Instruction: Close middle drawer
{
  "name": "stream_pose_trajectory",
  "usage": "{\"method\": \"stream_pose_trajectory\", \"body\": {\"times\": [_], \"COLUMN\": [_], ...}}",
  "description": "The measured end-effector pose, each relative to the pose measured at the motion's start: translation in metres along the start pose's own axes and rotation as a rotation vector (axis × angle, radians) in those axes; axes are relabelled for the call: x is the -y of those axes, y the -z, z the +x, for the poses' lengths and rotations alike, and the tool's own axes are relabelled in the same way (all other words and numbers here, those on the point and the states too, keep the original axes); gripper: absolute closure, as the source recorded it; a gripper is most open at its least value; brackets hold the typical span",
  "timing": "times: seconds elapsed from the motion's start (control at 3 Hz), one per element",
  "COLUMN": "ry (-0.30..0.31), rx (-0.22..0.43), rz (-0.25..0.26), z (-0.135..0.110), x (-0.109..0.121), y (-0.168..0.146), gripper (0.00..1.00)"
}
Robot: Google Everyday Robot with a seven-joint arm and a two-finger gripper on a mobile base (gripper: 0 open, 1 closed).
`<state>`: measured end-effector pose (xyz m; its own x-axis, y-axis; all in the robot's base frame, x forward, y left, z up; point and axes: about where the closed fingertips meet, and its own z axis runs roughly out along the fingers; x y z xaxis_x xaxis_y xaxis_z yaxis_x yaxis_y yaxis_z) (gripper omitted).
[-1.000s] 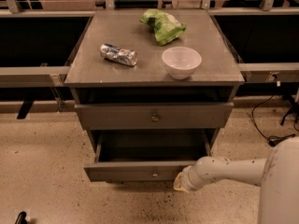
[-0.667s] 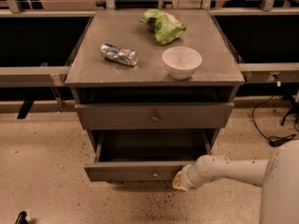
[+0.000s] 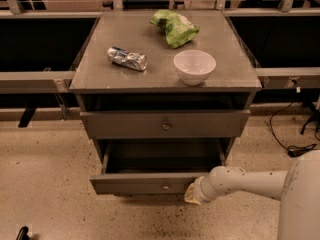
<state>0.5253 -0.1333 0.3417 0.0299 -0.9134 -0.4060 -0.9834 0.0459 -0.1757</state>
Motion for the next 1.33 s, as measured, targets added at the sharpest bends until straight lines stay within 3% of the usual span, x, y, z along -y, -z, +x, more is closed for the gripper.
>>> {"method": "stream_pose_trajectory", "body": {"times": [0.33, 0.67, 1.0, 1.33], "ry": [0.0, 0.0, 0.0, 0.0], "rx": [0.0, 0.0, 0.0, 0.0], "rz": [0.0, 0.0, 0.0, 0.0], "z": [0.0, 0.0, 0.0, -0.0017], "x": [0.0, -0.0001, -0.0001, -0.0048], "y": [0.0, -0.0001, -0.0001, 0.0001], "gripper": [0.2, 0.0, 0.0, 0.19]}}
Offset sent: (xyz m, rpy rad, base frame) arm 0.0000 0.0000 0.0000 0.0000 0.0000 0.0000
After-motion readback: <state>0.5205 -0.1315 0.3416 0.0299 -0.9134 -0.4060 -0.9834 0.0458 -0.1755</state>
